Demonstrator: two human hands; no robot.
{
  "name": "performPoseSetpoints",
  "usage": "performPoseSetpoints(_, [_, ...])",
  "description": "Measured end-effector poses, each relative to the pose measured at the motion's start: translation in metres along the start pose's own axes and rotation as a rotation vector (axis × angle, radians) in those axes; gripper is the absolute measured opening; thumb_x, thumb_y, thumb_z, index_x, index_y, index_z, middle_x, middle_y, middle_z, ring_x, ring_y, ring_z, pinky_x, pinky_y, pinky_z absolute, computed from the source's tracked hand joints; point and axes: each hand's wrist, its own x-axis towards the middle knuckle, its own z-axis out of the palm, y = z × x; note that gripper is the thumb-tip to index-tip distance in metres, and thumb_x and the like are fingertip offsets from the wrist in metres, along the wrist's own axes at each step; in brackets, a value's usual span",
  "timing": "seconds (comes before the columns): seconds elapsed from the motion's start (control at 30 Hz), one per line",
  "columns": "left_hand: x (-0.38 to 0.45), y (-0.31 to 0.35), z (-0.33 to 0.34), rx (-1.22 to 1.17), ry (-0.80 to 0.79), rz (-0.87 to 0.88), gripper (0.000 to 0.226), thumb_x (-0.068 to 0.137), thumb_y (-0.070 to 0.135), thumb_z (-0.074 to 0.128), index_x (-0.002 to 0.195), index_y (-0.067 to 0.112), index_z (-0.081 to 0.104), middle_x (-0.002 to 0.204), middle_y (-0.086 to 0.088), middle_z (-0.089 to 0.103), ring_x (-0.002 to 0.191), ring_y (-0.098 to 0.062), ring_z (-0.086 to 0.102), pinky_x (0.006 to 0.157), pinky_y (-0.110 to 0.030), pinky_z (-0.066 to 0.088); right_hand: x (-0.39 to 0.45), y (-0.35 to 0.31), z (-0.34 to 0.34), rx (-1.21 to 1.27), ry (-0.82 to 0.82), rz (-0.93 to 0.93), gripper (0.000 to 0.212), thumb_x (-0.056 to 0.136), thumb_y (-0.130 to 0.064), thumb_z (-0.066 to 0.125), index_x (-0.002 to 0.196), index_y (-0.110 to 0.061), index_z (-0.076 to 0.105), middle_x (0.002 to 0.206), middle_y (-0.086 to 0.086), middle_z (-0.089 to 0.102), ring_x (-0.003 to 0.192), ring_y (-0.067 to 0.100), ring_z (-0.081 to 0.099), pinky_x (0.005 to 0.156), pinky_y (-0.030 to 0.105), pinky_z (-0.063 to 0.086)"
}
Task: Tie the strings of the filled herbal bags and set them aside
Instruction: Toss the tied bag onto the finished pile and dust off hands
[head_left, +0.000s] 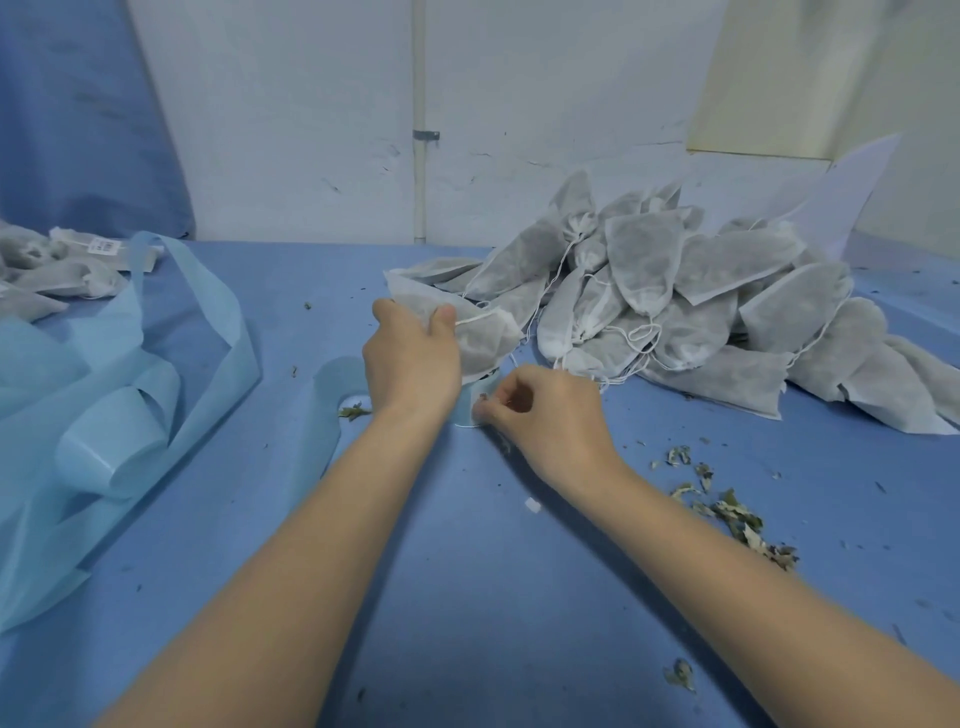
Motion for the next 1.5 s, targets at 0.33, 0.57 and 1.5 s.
performPoseSetpoints(0.33, [0.005, -0.003, -0.002, -0.119, 0.032, 0.062, 0.025, 0.095, 0.031, 0.052, 0.101, 0.010, 0.041, 0.095, -0.003, 0.051, 0.089, -0.025, 0.046, 0.057, -0.023, 0.023, -0.020, -0.011, -0.016, -0.072, -0.211, -0.099, 0.017, 0.070, -0.037, 0.083, 0.080, -0.031, 0.071, 0.139, 0.006, 0.043, 0.135, 0.016, 0.033, 0.094, 0.022, 0.031])
performPoseSetpoints(0.57, [-0.003, 0.000, -0.005, -0.262, -0.111, 0.251, 0.026, 0.086, 0.032, 0.065, 0.096, 0.011, 0.055, 0.083, 0.007, 0.061, 0.087, -0.021, 0.059, 0.076, -0.032, 0.046, -0.013, -0.018, -0.059, 0.064, 0.121, -0.273, 0.020, 0.071, -0.033, 0.081, 0.068, -0.040, 0.063, 0.128, -0.005, 0.049, 0.113, 0.013, 0.042, 0.087, 0.002, 0.026])
performPoseSetpoints(1.5, [-0.033, 0.016, 0.005, -0.472, -0.604, 0.259, 0.032, 0.070, -0.009, 0.073, 0.096, 0.009, 0.065, 0.088, -0.003, 0.072, 0.079, -0.015, 0.069, 0.073, -0.025, 0.055, -0.003, 0.003, -0.076, 0.609, 0.106, -0.075, 0.005, 0.084, -0.030, 0.070, 0.089, -0.028, 0.069, 0.083, -0.015, 0.071, 0.080, -0.002, 0.066, 0.066, 0.014, 0.048])
